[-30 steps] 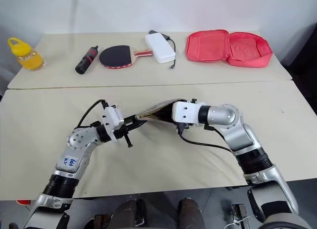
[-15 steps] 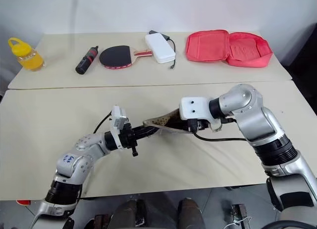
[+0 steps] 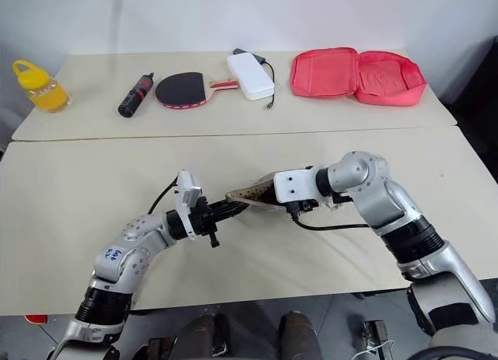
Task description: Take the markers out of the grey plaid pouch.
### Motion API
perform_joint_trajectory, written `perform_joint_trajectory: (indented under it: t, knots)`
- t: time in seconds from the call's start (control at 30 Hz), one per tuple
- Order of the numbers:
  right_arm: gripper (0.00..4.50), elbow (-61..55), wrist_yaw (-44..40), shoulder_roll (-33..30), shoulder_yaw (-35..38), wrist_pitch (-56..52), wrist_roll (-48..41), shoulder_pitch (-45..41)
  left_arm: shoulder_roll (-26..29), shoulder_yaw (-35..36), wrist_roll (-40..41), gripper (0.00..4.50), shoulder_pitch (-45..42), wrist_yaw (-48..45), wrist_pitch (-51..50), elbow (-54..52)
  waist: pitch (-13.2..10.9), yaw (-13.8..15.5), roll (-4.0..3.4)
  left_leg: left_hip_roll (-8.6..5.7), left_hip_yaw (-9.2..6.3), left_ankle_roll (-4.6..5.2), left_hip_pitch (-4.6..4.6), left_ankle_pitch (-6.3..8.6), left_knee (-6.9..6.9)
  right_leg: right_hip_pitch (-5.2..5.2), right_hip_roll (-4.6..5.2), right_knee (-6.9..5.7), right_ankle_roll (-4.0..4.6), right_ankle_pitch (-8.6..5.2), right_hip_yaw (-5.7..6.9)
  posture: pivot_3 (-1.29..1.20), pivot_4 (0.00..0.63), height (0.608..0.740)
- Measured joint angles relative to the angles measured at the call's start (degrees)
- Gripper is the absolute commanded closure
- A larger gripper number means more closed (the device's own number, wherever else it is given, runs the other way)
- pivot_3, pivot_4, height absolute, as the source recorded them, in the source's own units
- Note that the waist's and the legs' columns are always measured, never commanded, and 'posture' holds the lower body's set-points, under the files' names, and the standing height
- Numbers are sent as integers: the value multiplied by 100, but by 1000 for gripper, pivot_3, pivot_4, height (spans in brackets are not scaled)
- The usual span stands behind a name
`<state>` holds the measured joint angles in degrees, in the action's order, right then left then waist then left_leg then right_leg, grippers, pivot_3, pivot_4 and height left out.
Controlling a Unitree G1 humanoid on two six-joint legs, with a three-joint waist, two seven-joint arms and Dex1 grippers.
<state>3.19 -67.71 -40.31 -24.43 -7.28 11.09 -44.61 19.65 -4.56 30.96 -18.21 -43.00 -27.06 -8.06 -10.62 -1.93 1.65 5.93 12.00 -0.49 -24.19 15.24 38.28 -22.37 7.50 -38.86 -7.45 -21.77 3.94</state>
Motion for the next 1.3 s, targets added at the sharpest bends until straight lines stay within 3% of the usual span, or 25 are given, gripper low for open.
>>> perform_joint_trajectory:
  t: [0.13, 0.17, 0.43, 0.83, 1.1, 1.3]
  knots:
    - [3890, 146, 85, 36, -3, 114, 119, 48, -2, 0, -8, 4500, 0, 1, 0, 1, 0, 3, 0, 0, 0, 0, 0, 0, 0, 0, 0, 0, 0, 0, 0, 0, 150, 740]
    - [3975, 152, 82, 36, -3, 114, 121, 51, -2, 0, -12, 4500, 0, 1, -1, 1, 0, 3, 0, 0, 0, 0, 0, 0, 0, 0, 0, 0, 0, 0, 0, 0, 150, 740]
    - [3975, -10, -141, -47, 188, -61, -118, 134, 10, 0, -148, 4500, 3, -15, 70, -2, 0, 16, 0, -1, 0, 0, -1, 0, -1, 0, 1, 1, 0, 0, 0, 0, 150, 740]
    - [3975, -1268, -926, -909, 1252, -1306, -1621, 681, 71, 13, -587, 4500, 94, -35, 696, 89, 0, 15, 0, -1, -2, 2, 0, 1, -6, 3, 1, 13, 1, 0, 1, 0, 150, 740]
    - [3975, -1531, -823, -755, 1785, -1949, -2648, 443, 118, 69, -789, 4500, -99, -47, 953, 280, 0, 23, 0, -2, -3, 3, -1, 2, -5, 3, 3, 14, 1, 1, 1, 0, 150, 740]
    - [3975, -840, -146, -526, 2294, -1810, -2791, -282, 206, 25, -963, 4500, 99, -143, 1102, 301, 0, 30, 0, -2, -1, 3, -1, 2, -7, 1, 3, 14, 1, 1, 1, 0, 150, 740]
